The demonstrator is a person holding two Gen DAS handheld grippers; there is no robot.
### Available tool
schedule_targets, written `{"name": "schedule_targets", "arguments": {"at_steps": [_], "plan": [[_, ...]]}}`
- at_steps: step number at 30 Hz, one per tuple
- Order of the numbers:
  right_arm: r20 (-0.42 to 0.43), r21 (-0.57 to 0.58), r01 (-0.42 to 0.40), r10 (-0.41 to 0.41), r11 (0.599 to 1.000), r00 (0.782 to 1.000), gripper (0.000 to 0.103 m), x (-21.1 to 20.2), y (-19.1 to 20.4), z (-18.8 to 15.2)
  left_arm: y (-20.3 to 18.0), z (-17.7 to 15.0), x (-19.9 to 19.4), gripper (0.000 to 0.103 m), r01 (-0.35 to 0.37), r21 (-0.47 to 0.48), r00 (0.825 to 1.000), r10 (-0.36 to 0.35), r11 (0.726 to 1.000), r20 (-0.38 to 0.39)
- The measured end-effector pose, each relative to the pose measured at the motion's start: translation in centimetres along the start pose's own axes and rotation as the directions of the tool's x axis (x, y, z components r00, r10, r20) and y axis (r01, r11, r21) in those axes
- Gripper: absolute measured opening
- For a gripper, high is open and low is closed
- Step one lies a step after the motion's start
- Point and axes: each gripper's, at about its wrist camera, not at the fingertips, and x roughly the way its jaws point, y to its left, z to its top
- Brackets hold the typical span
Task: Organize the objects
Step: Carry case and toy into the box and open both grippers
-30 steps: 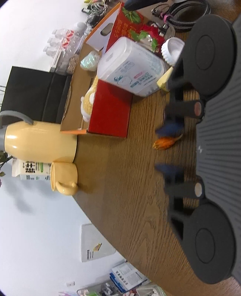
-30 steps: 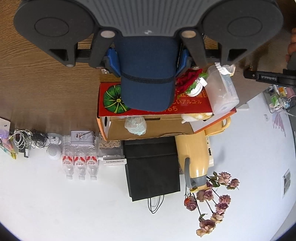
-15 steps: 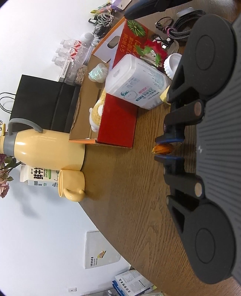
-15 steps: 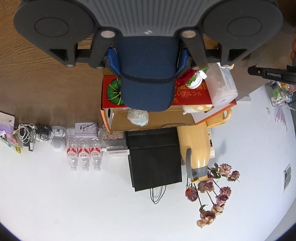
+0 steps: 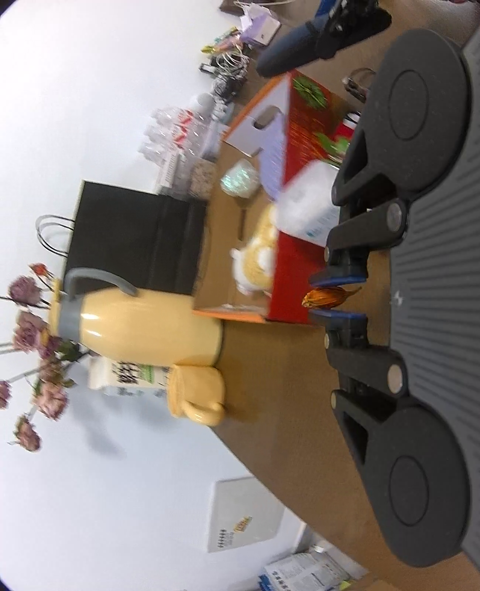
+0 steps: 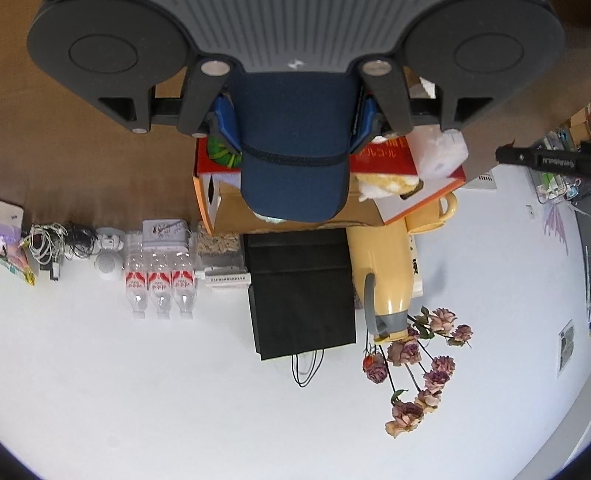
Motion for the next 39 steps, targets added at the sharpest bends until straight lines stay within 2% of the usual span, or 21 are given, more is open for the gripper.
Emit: {"name": "schedule_targets", "arguments": {"at_steps": [8, 17, 25, 30, 34, 39], "plan": [[0.050, -0.034, -0.001, 0.002, 0.999, 0.999, 0.060, 2.0, 0.7, 3.4, -2.2, 4.2, 0.8, 0.014, 0.047, 0.037, 0.996, -0.049, 0.998, 0.079], [0.074, -0.032, 0.018, -0.015, 0.999, 0.997, 0.060, 7.0, 0.6, 7.0, -3.9, 7.9, 5.6, 0.014, 0.107, 0.033, 0.992, -0.109, 0.994, 0.068], [0.014, -0.063, 0.035, -0.034, 0.997, 0.999, 0.060, 13.1, 1.0, 8.4, -5.4, 9.8, 10.7, 0.014, 0.140, 0.041, 0.989, -0.141, 0.989, 0.030], [-0.055, -0.077, 0.039, -0.044, 0.996, 0.998, 0.060, 16.4, 1.0, 7.6, -5.5, 10.0, 14.1, 0.014, 0.157, 0.014, 0.988, -0.156, 0.988, -0.017], [-0.101, -0.070, 0.048, -0.055, 0.996, 0.993, 0.060, 17.6, 0.4, 6.8, -5.2, 9.8, 16.3, 0.014, 0.157, 0.005, 0.984, -0.156, 0.988, -0.079], [-0.135, -0.062, 0.054, -0.062, 0.997, 0.989, 0.061, 18.6, -0.1, 6.2, -4.8, 9.7, 17.0, 0.014, 0.152, 0.009, 0.984, -0.151, 0.988, -0.099]]}}
